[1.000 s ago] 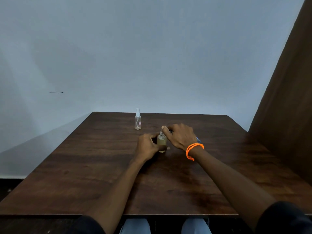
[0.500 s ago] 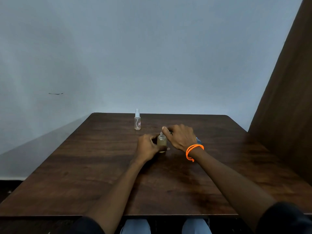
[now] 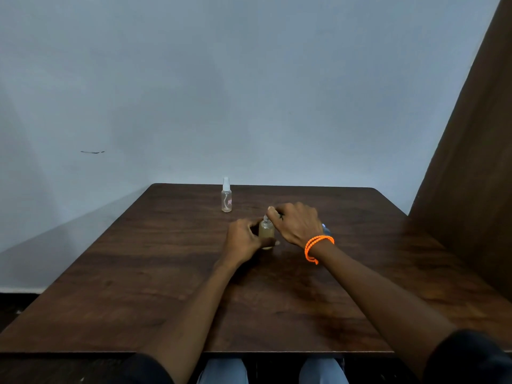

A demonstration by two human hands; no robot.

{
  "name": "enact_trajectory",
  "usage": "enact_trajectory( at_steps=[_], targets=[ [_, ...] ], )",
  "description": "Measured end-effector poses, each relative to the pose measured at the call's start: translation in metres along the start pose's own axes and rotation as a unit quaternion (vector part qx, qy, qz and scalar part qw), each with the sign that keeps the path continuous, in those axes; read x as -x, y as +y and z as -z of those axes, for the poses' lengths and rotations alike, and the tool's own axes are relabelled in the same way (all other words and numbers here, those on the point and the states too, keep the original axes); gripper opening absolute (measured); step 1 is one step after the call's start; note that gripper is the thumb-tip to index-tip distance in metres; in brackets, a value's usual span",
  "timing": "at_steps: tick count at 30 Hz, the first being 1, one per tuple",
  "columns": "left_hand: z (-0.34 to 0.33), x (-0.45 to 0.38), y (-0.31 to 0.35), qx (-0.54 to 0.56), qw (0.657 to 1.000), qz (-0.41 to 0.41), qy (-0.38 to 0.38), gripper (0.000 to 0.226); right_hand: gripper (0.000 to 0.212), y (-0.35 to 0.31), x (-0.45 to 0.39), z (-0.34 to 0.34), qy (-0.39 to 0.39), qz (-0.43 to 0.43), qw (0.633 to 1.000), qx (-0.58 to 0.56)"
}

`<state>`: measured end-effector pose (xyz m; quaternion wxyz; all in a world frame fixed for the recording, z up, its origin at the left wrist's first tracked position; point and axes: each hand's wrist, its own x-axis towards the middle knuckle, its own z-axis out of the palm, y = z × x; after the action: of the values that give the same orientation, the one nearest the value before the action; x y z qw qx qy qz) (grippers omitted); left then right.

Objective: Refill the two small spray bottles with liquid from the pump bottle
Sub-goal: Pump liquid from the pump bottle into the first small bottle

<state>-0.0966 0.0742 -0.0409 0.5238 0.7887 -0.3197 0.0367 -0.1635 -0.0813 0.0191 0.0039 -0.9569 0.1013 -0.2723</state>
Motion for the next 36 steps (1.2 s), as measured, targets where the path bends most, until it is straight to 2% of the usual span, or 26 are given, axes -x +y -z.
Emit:
enact_trajectory(
  at_steps=[8,17,22,32,36],
  targets=[
    [0.0013,0.0005,0.0013,0.001,1.000,-0.003,0.012,0.054,0.061,0.0000,-0.0022,0.0071,-0.043,0.003,0.999,-0.014],
    [0.0018,0.0006,0.0014,0.006,1.000,0.004,-0.006,0.060,0.053,-0.0017,0.0012,0.0094,-0.022,-0.009,1.000,-0.020],
    [0.0022,0.0022,0.0029,0.007,1.000,0.000,-0.006,0.059,0.069,0.0022,0.0002,0.0052,-0.020,-0.017,1.000,-0.016],
    [0.0003,0.0011,0.0015,0.008,1.000,0.008,-0.007,0.062,0.058,0.0027,0.0006,0.0054,-0.007,-0.020,1.000,-0.010],
    [0.0010,0.0002,0.0017,0.010,1.000,0.012,-0.008,0.062,0.068,0.0043,-0.0002,0.0036,0.003,-0.022,1.000,-0.006]
  ],
)
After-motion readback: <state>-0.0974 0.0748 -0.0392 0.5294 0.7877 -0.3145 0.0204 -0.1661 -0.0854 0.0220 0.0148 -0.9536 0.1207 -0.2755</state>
